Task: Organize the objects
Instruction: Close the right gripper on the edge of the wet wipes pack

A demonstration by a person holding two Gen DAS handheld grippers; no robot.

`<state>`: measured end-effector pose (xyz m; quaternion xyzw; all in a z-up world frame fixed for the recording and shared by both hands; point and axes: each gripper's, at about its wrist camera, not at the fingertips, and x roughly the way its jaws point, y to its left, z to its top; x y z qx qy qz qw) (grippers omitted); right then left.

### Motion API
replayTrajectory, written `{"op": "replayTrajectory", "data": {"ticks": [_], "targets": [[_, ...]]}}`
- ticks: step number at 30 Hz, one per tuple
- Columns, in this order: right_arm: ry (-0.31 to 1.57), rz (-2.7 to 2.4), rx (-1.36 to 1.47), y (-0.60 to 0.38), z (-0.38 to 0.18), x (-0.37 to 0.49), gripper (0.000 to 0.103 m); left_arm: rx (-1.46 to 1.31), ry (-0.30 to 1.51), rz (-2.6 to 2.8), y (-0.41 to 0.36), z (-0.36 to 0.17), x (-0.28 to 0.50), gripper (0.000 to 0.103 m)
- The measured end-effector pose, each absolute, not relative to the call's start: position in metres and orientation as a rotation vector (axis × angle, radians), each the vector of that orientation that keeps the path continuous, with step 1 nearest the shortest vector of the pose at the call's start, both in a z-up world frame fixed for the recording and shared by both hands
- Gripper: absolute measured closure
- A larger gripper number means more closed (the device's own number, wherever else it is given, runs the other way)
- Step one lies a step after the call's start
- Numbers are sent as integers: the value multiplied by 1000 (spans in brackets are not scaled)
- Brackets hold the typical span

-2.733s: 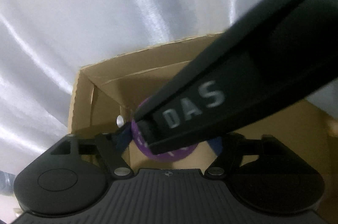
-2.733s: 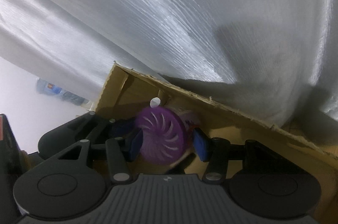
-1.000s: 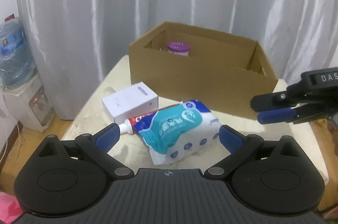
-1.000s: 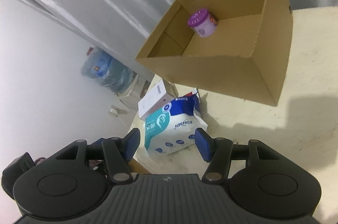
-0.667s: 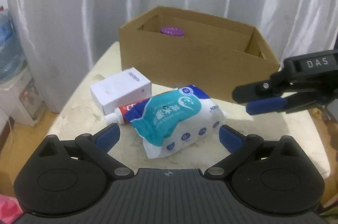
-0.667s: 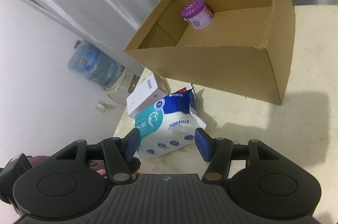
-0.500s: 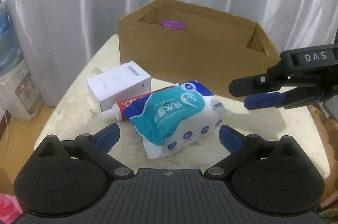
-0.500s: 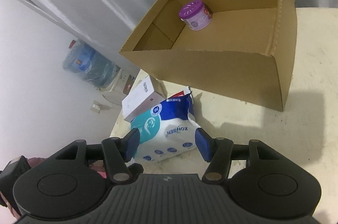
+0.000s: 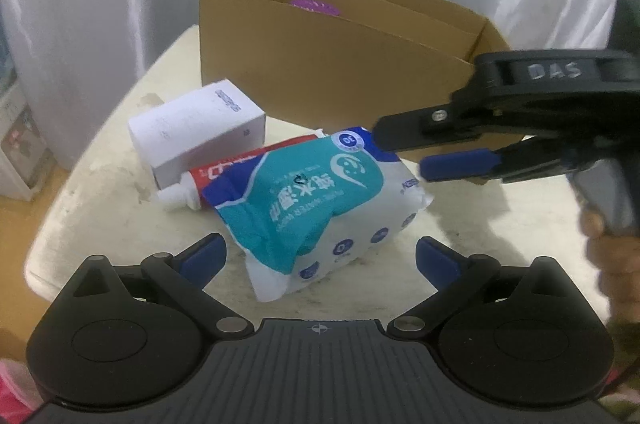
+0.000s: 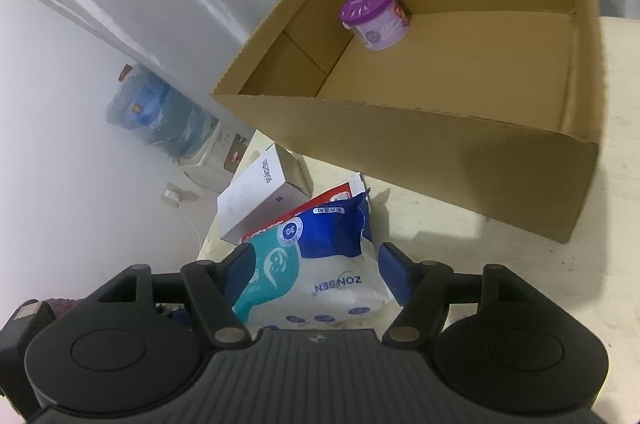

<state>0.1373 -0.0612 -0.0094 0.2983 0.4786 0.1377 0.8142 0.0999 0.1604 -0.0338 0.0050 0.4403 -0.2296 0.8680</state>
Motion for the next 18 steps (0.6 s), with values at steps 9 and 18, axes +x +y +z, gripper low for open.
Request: {"op": "replayTrajectory", "data": {"ticks": [9, 18], "targets": [[1040, 337, 627, -53, -16, 146, 32, -25, 932, -492, 158, -34, 104, 1], [1057, 355, 603, -49, -11, 141, 31, 1, 905, -514, 148, -29, 98, 1]]}}
